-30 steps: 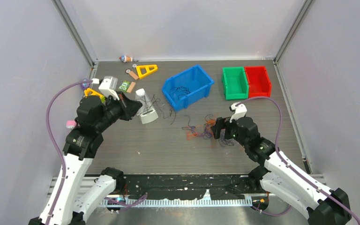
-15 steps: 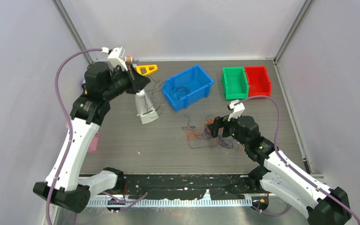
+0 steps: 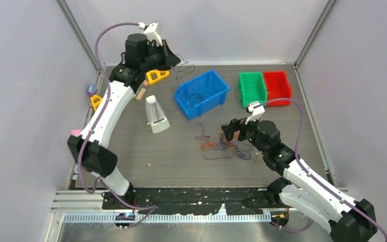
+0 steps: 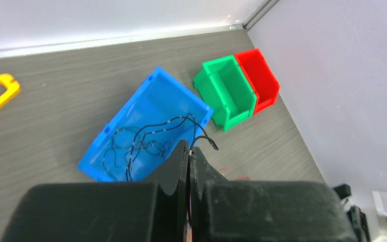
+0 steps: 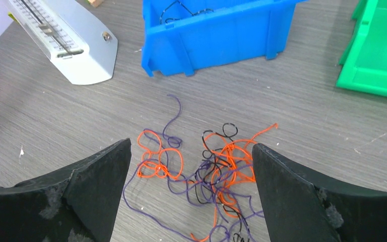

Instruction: Untangle the cables

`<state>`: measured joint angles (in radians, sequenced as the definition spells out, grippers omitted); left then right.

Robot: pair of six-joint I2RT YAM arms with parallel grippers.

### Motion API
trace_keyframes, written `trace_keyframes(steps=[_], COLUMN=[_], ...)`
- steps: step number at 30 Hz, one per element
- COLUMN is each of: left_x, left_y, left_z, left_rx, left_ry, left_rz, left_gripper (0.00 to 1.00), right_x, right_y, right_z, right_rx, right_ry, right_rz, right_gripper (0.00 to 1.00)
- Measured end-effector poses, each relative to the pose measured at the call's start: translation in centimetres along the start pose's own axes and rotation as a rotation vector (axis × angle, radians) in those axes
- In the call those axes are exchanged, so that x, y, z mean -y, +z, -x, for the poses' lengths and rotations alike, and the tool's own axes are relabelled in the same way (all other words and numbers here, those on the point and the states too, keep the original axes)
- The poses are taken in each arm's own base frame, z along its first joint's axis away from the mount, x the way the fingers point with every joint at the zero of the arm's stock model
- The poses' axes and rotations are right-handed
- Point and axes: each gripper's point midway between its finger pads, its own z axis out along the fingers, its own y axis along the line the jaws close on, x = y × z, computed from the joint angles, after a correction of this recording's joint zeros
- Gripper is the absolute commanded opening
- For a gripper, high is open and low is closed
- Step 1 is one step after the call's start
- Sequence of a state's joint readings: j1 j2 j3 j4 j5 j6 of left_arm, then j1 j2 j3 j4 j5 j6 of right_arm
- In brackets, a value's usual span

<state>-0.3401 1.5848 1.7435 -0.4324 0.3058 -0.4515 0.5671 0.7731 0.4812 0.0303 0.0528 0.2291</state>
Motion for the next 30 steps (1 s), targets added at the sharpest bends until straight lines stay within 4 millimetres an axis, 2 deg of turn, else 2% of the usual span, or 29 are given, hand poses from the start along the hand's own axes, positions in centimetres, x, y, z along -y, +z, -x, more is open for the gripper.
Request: trace_keyframes(steps=[4,6,11,12,14,16,17,18,19,22,25,30], left_x=[0.0,-0.3,-2.5,-3.0,-4.4,-5.9,-6.0,-6.3,-6.6,-6.5,-5.7,-2.6], left_y=[4.6,6.8,11.5,12.2,13.4,14.4,14.5,14.6,14.5,13.1,9.6,3.5], left_z=[0.0,-0.9,-6.1,-7.2,-9.9,-13.1,-13.7,-14.3,-14.8,-15.8,-16.2,-14.2], left_rx=[-0.020,-0.043,-0.153,-0.178,-0.245,-0.351,-0.373,-0.401,-0.425,-0.463,-0.473,-0.369], left_ry=[0.031,0.057,0.119,0.128,0.132,0.120,0.123,0.119,0.122,0.137,0.154,0.207], left_rz=[-0.021,-0.019,0.023,0.033,0.064,0.105,0.110,0.122,0.132,0.148,0.154,0.123], left_gripper=[0.00,0.00,0.02,0.11,0.47,0.73,0.86,0.96,0.99,1.00,0.99,1.00], right_x=[-0.2,-0.1,0.0,0.1,0.1,0.2,0.3,0.5,0.8,1.6,2.5,3.9], right_y=[0.1,0.1,0.0,-0.1,-0.2,-0.3,-0.3,-0.3,-0.3,0.0,0.5,0.4], right_z=[1.2,1.6,1.9,2.1,2.3,2.5,2.5,2.4,2.2,0.7,-1.9,-5.6], right_rx=[0.026,0.037,0.050,0.055,0.065,0.072,0.073,0.071,0.061,-0.001,-0.108,-0.247], right_ry=[-0.009,-0.012,-0.011,-0.010,-0.010,-0.008,-0.007,-0.005,-0.004,0.004,0.008,0.027], right_rz=[0.000,-0.004,-0.016,-0.018,-0.021,-0.025,-0.034,-0.044,-0.058,-0.104,-0.152,-0.227], right_gripper=[0.95,0.95,0.95,0.95,0.95,0.95,0.96,0.96,0.96,0.96,0.95,0.94])
